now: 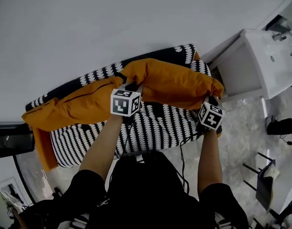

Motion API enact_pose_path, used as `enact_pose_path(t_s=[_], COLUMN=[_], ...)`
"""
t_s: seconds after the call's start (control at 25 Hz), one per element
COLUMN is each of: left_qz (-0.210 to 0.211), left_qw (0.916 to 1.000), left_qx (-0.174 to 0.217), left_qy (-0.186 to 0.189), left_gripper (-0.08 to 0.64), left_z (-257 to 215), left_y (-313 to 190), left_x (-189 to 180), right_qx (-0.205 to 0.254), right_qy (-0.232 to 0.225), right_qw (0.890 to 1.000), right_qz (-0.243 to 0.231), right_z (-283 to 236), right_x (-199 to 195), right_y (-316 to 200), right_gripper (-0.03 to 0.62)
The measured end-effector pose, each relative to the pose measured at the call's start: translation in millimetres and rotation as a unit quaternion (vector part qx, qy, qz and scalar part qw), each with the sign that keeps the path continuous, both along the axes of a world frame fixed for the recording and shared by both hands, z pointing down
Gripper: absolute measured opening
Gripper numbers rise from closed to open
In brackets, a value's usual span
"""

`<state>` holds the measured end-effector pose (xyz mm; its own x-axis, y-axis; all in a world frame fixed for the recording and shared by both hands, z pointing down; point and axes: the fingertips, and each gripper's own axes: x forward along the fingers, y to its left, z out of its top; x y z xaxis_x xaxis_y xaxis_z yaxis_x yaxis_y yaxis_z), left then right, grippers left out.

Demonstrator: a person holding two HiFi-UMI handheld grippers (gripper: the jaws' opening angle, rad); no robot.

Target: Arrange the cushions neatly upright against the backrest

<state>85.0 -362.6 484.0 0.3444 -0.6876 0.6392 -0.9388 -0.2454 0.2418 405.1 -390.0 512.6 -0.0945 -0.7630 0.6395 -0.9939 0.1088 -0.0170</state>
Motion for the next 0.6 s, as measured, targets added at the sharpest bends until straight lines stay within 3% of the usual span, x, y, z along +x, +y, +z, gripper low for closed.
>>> enact_pose_path(t_s=[0.24, 0.6], left_qz=[-0.086, -0.1], left_qw=[0.9943, 0.9901], left_qx=[0.009, 0.035], left_qy=[0.063, 0.092], left_gripper=[0.052, 0.052], left_z=[-9, -36], left_y=[3, -1], left_x=[-13, 17], right_qx=[0.012, 0.055], right_qy=[0.01, -0.004], right_qw=[0.999, 0.998], right_qz=[-0.045, -0.016], right_z=[-21, -57], right_x=[-26, -5], right_y=[-69, -103], right_gripper=[0.017, 0.015])
